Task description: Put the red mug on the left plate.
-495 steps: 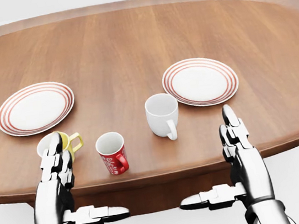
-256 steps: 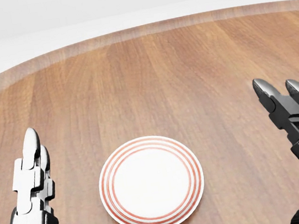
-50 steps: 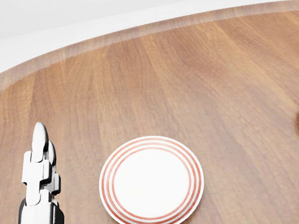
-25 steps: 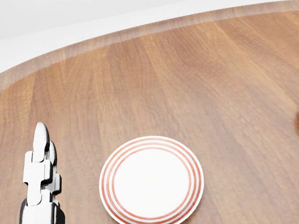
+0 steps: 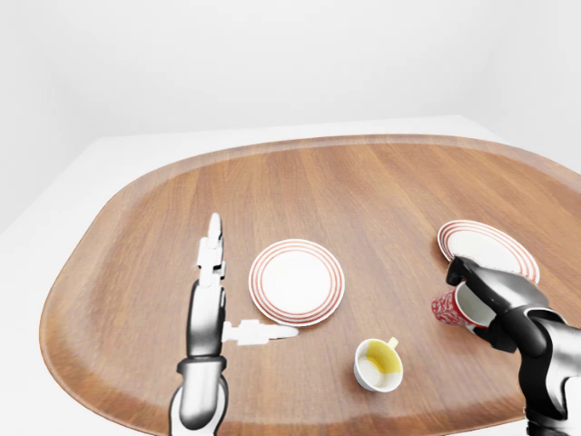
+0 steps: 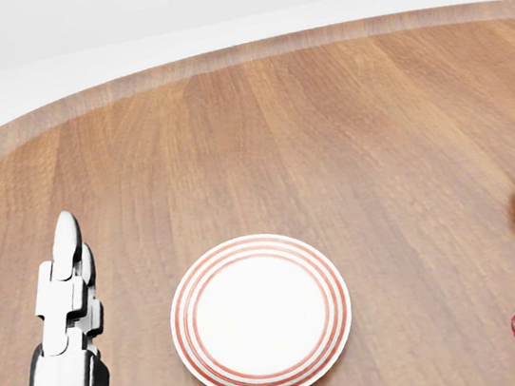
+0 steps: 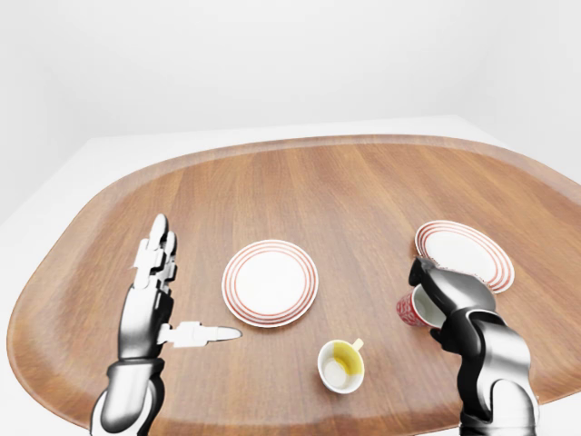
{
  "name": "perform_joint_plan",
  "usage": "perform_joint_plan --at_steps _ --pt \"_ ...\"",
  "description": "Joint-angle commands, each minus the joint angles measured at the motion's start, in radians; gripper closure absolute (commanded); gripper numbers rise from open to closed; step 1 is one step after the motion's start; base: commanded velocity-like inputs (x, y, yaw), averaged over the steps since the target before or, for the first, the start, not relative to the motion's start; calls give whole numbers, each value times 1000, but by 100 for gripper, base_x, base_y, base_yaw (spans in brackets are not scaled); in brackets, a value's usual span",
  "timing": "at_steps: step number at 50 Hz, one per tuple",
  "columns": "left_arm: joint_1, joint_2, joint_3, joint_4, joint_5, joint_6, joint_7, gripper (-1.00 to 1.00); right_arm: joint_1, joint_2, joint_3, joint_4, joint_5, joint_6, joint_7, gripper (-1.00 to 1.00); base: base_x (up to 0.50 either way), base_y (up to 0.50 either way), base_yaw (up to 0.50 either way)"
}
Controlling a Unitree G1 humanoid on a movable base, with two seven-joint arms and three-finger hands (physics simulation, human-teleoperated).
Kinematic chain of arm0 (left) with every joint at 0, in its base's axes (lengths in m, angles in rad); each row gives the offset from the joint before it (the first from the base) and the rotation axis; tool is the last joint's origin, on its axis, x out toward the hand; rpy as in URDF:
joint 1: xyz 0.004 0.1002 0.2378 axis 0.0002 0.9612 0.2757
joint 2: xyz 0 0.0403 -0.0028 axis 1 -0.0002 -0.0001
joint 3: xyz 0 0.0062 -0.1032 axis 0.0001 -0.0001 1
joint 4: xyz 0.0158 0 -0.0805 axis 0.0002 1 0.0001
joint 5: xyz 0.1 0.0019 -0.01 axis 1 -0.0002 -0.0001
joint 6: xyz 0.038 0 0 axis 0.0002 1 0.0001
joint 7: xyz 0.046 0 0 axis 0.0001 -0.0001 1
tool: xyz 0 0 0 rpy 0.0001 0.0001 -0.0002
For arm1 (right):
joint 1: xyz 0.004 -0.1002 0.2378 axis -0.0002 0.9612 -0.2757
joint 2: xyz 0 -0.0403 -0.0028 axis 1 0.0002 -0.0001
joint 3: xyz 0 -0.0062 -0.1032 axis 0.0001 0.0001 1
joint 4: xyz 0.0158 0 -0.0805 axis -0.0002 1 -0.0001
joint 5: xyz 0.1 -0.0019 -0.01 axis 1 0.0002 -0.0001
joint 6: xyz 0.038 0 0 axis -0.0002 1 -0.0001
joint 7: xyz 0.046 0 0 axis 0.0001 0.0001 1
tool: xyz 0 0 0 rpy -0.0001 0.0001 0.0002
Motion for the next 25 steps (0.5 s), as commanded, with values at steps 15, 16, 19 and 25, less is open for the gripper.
perform_joint_plan --at_steps 15,16,19,25 --pt "31 -3 39 -19 -28 -26 -13 -100 -873 221 555 325 -222 -1 0 100 0 0 0" --pt "30 -3 38 -17 -27 -27 -13 -100 -884 234 563 349 -227 -1 0 100 0 0 0" --pt "32 -3 37 -15 -26 -30 -12 -100 -924 292 603 464 -248 -1 0 100 0 0 0" --pt "34 -2 37 -11 -28 -36 -10 -100 -1027 398 662 787 -310 -1 0 100 0 0 0"
